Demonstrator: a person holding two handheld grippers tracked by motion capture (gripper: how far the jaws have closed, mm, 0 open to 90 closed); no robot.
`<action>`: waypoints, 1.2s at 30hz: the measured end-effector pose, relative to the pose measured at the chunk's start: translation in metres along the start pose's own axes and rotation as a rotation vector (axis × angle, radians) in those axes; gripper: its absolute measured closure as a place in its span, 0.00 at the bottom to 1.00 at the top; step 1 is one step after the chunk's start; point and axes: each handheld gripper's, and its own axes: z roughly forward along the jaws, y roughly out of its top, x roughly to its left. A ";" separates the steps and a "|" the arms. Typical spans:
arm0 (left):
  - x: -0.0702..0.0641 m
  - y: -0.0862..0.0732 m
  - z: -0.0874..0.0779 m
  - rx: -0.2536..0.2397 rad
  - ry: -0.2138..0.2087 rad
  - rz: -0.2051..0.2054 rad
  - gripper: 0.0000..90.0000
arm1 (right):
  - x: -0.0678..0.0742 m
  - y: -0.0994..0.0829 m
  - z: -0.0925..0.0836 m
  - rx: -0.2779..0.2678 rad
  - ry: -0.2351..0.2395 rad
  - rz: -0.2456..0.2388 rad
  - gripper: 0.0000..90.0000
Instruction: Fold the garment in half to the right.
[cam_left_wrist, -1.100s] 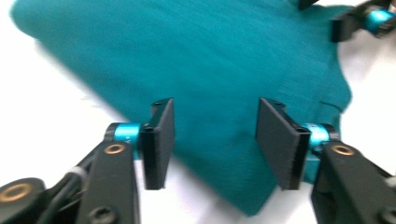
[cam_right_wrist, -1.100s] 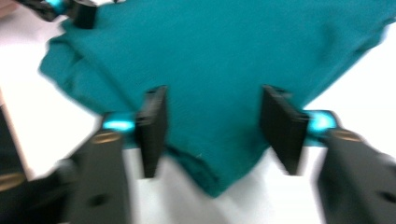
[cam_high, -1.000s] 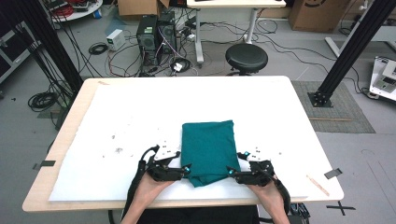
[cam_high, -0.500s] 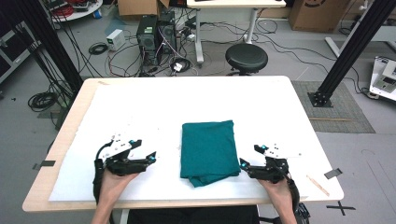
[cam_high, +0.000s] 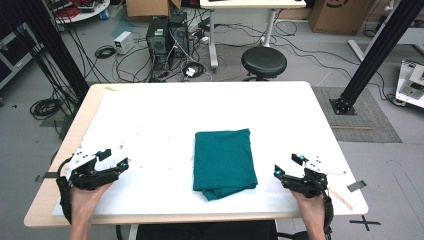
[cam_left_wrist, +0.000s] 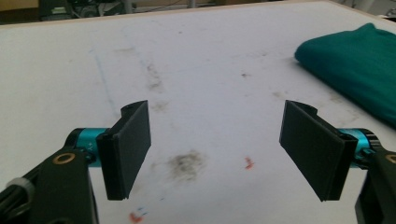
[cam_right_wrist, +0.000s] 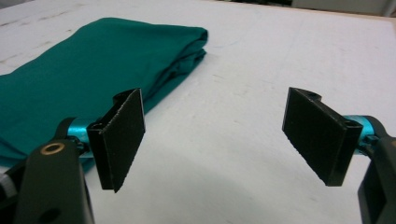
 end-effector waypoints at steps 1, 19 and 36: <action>0.004 -0.001 -0.002 0.002 0.009 -0.004 0.28 | -0.001 -0.001 -0.001 0.002 -0.008 0.014 0.24; 0.017 -0.009 -0.008 0.001 0.034 -0.035 0.28 | -0.005 -0.004 -0.003 0.006 -0.013 0.031 0.24; 0.015 -0.010 -0.007 0.010 0.026 -0.030 0.28 | -0.004 -0.004 -0.003 0.012 -0.008 0.039 0.24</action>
